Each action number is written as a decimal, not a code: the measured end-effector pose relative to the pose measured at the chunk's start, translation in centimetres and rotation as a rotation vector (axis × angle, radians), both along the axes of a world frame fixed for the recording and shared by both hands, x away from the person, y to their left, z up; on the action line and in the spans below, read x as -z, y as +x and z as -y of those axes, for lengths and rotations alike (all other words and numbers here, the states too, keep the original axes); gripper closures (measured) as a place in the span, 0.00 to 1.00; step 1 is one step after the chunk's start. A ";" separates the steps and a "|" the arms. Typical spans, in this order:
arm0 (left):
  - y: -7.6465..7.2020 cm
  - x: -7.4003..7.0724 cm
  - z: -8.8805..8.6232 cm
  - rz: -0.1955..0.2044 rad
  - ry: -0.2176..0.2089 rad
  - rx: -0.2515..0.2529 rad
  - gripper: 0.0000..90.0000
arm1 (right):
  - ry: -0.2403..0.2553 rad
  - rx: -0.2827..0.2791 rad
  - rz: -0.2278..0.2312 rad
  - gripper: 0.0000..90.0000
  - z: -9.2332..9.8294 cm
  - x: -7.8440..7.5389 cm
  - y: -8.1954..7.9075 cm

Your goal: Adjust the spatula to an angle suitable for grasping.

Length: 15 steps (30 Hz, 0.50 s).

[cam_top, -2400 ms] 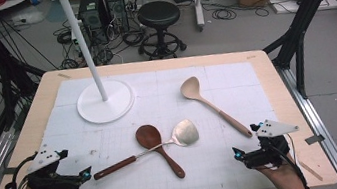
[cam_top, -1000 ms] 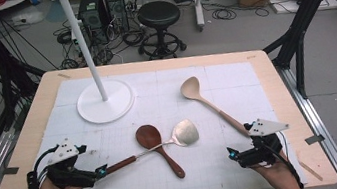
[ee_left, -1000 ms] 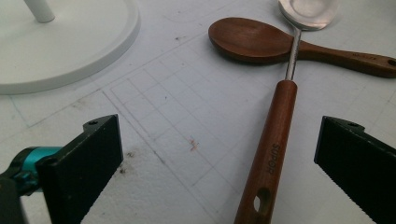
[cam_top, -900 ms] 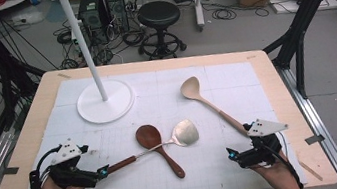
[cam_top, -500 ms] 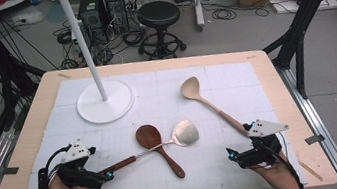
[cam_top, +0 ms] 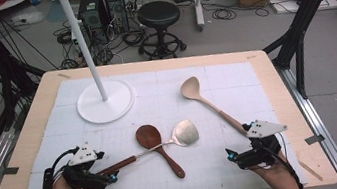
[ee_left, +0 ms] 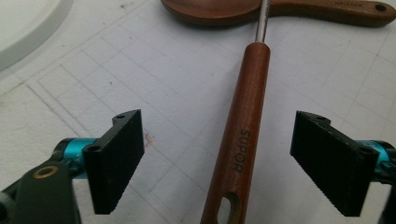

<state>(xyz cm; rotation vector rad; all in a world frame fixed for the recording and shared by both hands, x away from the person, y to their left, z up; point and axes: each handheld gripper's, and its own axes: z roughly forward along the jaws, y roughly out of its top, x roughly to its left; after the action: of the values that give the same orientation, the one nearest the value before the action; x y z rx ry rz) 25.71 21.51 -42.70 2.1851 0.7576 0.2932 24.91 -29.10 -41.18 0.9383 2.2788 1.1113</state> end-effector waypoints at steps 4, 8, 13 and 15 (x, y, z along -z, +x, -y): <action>0.0 0.2 0.3 -0.013 0.017 0.019 0.28 | 0.001 -0.004 -0.001 0.01 0.0 0.0 0.1; 0.1 0.5 0.6 -0.027 0.033 0.037 0.36 | -0.001 -0.012 -0.002 0.01 -0.1 0.1 0.2; 0.0 0.7 0.8 -0.037 0.046 0.053 0.41 | -0.007 -0.022 0.003 0.01 -0.3 0.0 0.0; 0.0 0.6 0.7 -0.035 0.050 0.056 0.43 | -0.002 -0.022 0.003 0.01 -0.4 0.0 0.0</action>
<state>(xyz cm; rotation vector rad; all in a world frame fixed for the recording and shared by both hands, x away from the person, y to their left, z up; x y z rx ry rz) 25.75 20.77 -43.35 2.2599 0.7142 0.2481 24.91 -28.74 -41.16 0.9125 2.2921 1.1188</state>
